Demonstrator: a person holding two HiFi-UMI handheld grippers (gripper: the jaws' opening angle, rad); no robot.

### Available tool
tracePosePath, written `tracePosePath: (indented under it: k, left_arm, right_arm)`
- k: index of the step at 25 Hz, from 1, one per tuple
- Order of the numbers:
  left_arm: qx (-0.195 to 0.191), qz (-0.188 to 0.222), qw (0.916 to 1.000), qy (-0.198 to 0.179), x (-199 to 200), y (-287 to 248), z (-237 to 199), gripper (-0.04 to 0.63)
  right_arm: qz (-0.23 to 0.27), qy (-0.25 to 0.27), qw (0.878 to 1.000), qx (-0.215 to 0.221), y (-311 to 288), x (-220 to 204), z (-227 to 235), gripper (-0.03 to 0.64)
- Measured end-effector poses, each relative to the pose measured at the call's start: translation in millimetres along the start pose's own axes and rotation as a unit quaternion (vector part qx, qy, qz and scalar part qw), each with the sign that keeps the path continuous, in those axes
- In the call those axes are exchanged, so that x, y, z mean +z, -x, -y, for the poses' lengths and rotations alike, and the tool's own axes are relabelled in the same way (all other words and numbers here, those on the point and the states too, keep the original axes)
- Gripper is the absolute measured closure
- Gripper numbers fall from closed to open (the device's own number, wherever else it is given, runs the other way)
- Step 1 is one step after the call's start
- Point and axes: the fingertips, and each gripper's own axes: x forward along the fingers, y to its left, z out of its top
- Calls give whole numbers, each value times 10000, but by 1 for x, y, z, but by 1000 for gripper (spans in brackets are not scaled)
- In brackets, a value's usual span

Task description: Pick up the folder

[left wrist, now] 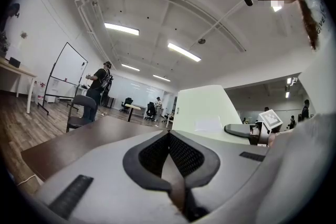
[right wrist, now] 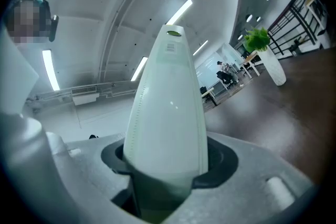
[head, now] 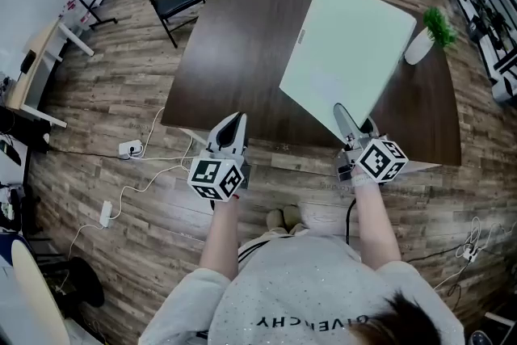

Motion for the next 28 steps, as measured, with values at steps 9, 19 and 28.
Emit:
tracePosePath:
  k: [9,19,28]
  left_arm:
    - [45,94,9999,-89,12,0,0,597]
    - [68,217,9996,-164,20,-4,5,597]
    - [20,292,9993,-238,28,-11,12,597]
  right_arm:
    - [205,431,9988,-72,1,19,-3,353]
    - [365,690,9969,-82,7,32,-3,353]
    - [504,868,9949,-71,11,44,-3,354]
